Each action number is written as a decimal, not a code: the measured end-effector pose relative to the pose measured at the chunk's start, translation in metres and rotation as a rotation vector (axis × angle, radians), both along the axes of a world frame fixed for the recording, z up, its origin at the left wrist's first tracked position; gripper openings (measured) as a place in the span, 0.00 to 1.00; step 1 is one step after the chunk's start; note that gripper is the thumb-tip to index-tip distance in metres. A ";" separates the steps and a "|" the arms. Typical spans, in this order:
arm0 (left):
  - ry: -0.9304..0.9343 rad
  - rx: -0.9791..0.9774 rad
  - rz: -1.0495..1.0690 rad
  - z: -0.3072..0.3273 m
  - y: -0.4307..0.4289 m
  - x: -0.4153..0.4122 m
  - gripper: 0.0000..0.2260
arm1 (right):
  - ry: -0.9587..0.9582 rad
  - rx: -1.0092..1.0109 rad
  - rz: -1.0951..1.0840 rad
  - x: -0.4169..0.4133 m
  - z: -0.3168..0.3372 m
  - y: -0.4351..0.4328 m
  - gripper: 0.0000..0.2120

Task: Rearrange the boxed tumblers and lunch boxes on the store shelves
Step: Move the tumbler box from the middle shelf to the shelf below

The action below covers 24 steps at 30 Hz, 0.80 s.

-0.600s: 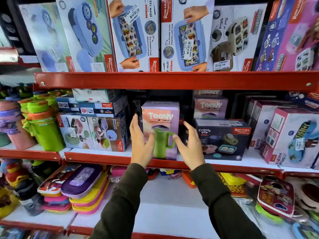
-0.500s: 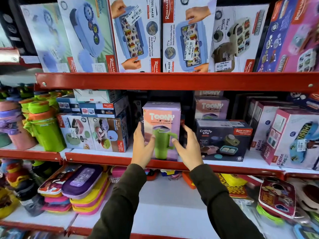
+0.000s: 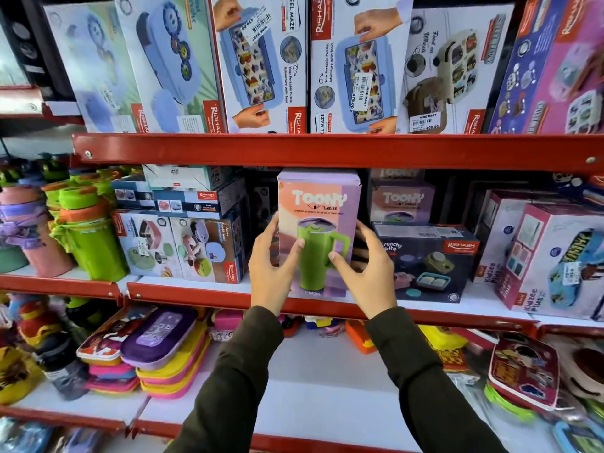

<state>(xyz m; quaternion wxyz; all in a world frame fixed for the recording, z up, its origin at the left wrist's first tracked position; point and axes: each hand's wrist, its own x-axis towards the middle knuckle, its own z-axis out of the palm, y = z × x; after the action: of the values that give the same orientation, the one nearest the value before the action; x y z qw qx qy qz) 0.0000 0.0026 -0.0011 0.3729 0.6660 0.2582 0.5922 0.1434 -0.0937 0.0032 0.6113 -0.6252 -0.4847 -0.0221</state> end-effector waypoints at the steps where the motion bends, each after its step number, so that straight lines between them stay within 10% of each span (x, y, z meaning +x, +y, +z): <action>1: -0.012 0.009 0.005 0.000 -0.006 -0.001 0.27 | -0.018 0.021 -0.013 0.000 0.000 -0.007 0.31; 12: -0.019 0.062 0.093 -0.074 -0.081 -0.002 0.27 | -0.052 0.100 -0.080 -0.004 -0.076 -0.080 0.30; 24: 0.393 -0.286 -0.102 -0.225 -0.105 -0.010 0.28 | 0.116 -0.467 -0.094 0.012 -0.231 -0.119 0.32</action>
<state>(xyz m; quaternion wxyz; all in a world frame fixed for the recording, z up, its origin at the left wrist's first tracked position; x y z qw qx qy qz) -0.0096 -0.1024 -0.2263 0.4356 0.7210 0.3728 0.3892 0.1559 -0.2132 -0.2274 0.4754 -0.7715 -0.4113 0.0979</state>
